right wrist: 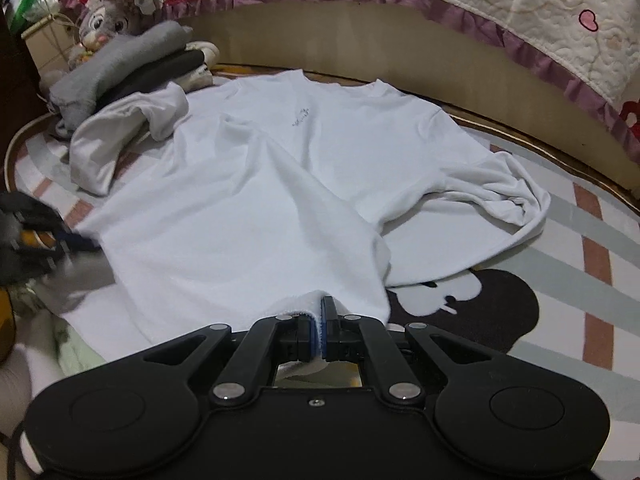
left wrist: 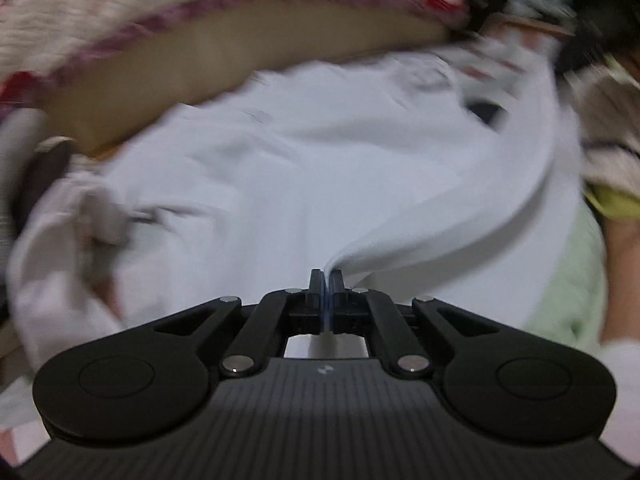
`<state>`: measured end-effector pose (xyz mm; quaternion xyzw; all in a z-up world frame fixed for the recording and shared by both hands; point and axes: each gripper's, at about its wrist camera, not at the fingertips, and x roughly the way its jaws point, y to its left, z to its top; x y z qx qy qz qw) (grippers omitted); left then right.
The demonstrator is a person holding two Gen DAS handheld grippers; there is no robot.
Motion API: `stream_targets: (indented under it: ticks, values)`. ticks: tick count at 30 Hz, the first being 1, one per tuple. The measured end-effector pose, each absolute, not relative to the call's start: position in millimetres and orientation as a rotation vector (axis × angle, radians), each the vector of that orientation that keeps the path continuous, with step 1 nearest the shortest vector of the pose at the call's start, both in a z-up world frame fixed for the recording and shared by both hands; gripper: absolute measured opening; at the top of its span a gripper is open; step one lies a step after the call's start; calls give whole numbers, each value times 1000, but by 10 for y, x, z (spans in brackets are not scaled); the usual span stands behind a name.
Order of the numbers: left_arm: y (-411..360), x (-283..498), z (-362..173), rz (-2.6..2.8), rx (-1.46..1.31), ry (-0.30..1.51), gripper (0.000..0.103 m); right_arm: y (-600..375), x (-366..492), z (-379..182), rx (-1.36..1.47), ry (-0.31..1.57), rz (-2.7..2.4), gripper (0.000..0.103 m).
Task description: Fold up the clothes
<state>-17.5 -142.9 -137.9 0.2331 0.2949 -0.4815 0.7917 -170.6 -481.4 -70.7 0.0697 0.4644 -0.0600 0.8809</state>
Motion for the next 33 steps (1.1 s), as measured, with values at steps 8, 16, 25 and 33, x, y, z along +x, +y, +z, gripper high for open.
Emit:
stream_targets:
  ticks: [8, 16, 25, 33]
  values:
    - [-1197, -2, -1511, -902, 424, 677, 2, -4806, -1605, -924, 149, 1026, -121, 7]
    - [-1398, -87, -1793, -949, 494, 760, 22, -4776, -1554, -896, 122, 1023, -107, 8]
    - [-1384, -228, -1538, -951, 556, 716, 2, -4699, -1522, -894, 75, 1029, -94, 7]
    - [-462, -19, -932, -872, 266, 868, 2, -4572, -1730, -601, 186, 1100, 183, 3]
